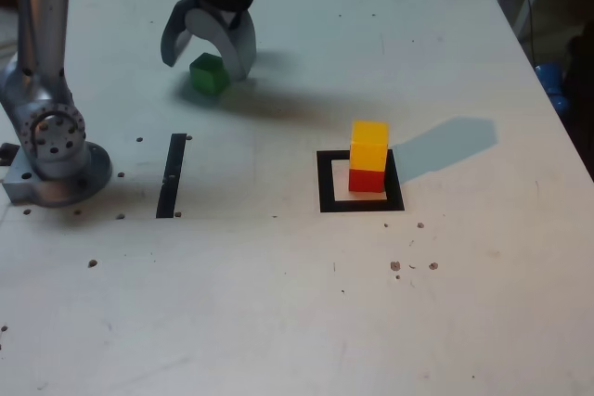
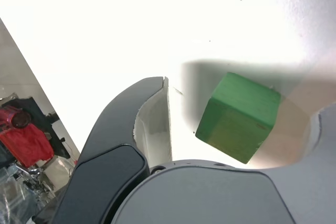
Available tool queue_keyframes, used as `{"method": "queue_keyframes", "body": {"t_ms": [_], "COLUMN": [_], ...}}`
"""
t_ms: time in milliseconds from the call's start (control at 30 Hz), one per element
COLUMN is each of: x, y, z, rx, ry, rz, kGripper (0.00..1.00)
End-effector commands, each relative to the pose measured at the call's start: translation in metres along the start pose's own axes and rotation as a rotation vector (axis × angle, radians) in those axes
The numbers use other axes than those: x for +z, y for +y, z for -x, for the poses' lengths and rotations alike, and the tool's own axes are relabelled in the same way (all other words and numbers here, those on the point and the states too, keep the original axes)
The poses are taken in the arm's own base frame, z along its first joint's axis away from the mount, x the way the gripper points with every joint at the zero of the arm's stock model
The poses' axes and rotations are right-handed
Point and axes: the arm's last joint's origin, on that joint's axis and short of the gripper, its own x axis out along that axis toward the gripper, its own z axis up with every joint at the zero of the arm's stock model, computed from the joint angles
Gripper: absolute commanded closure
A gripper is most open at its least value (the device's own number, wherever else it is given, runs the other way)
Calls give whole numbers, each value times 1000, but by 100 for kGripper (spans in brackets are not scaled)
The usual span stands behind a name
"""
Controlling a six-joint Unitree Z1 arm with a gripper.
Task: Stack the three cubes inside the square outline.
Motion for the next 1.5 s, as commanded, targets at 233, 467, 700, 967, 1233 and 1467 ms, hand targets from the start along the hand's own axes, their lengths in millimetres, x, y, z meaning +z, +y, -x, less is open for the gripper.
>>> {"method": "queue_keyframes", "body": {"t_ms": [233,467,700,967,1233,1467], "x": [4,5,5,5,7,11], "y": [1,1,1,0,-1,-3], "z": [-3,-3,-3,-2,0,5], "rx": [-15,-15,-18,-23,-21,-18], "ry": [3,-8,-11,-17,-25,-36], "rz": [-8,-15,-18,-24,-31,-47], "kGripper": [44,63,64,64,64,64]}}
